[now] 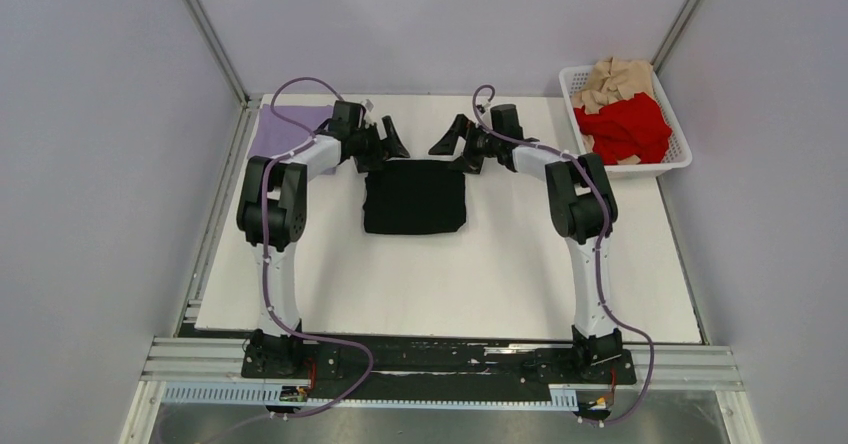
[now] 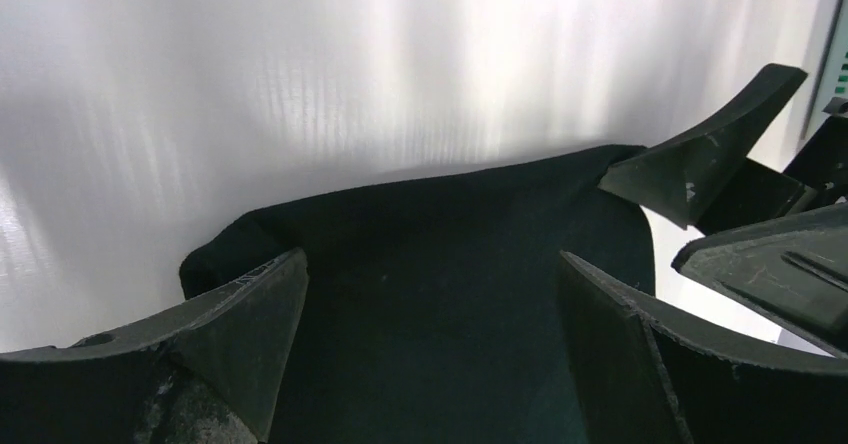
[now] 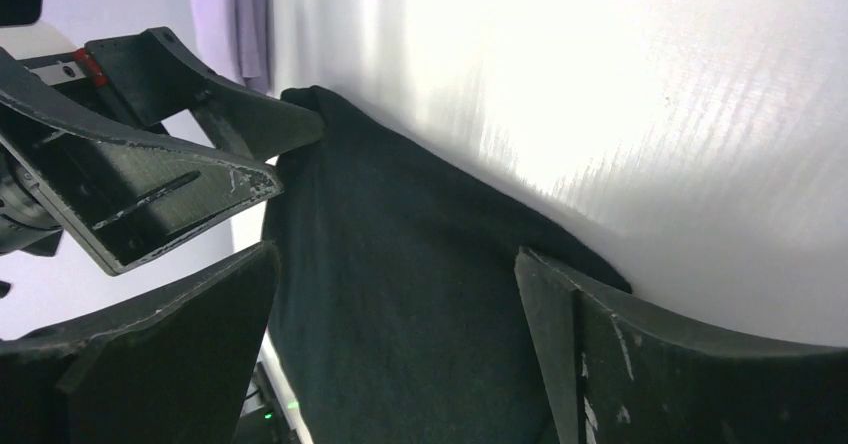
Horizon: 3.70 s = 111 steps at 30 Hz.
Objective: Fold and stack the t-shirts
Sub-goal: Smooth out wrinkles on the folded tshirt, then put the neatly folded tshirt into the corner of the board with the left arm
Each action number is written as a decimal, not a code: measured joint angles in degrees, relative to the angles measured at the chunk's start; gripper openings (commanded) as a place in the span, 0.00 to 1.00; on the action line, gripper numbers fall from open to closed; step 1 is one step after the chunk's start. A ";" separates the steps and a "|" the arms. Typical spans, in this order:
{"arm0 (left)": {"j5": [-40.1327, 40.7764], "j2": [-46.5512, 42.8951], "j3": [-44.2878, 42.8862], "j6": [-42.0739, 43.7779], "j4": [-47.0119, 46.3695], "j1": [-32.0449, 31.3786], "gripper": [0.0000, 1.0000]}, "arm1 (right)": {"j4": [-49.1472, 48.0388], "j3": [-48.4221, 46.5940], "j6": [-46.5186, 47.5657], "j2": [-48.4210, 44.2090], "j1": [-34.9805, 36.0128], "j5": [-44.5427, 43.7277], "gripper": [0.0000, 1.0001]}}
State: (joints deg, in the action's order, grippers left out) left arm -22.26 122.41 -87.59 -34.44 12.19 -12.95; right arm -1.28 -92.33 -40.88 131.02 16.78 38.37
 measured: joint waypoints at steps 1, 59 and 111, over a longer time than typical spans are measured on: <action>0.22 0.07 -0.24 -0.15 -0.02 0.17 1.00 | 0.11 -0.59 -0.33 1.31 -0.07 0.11 1.00; 8.79 -48.74 48.33 -4.81 0.76 -5.64 1.00 | -10.80 47.76 -1.68 -35.85 2.10 3.02 1.00; 56.35 -6.12 -5.44 15.82 21.29 -7.56 0.00 | -0.63 65.81 12.48 -74.42 -4.61 -28.61 1.00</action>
State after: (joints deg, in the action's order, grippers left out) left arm 34.09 116.29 -93.03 -18.61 33.47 -20.51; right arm -1.91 -26.52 -28.40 56.60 12.16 9.76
